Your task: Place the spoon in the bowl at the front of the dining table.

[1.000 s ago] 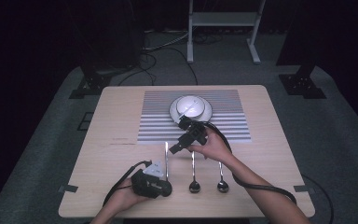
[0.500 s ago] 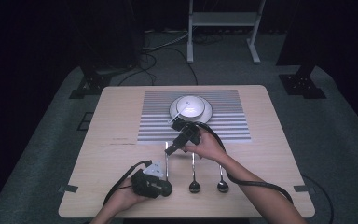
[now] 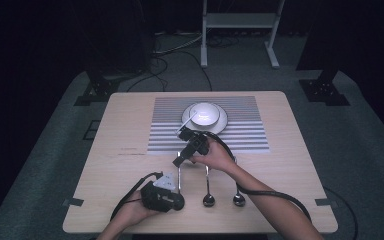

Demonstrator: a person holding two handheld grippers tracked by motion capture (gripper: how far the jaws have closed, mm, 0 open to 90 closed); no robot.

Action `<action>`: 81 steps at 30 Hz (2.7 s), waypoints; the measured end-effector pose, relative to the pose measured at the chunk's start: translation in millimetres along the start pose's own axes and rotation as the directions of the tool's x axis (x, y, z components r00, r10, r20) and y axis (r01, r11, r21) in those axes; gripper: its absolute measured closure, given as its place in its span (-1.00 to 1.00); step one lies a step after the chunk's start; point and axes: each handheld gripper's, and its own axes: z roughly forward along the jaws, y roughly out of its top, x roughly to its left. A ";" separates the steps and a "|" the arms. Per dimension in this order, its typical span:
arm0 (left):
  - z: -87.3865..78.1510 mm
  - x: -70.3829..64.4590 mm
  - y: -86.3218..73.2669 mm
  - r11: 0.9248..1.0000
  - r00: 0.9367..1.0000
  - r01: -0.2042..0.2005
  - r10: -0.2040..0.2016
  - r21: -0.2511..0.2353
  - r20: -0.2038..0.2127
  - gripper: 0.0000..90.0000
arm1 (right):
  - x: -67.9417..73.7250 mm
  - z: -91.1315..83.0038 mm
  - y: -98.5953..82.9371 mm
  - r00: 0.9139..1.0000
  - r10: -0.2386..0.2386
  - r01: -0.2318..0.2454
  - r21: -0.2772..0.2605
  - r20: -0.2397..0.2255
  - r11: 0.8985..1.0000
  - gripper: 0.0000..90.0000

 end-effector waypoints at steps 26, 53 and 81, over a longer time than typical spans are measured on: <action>-34.5 20.0 -9.4 0.994 0.989 0.103 -0.107 -0.046 -0.098 -0.17 | 14.5 -50.1 16.3 0.987 0.048 -0.060 -0.076 -0.151 0.995 0.97; -75.3 57.7 -46.3 0.912 0.877 0.344 -0.397 -0.225 -0.269 -0.94 | 4.3 -96.1 33.8 0.991 0.101 -0.114 -0.165 -0.089 0.980 0.97; -71.5 59.4 -48.3 0.917 0.881 0.342 -0.389 -0.207 -0.269 -0.94 | -35.1 -136.7 49.4 0.979 0.202 -0.192 -0.276 0.007 0.942 0.96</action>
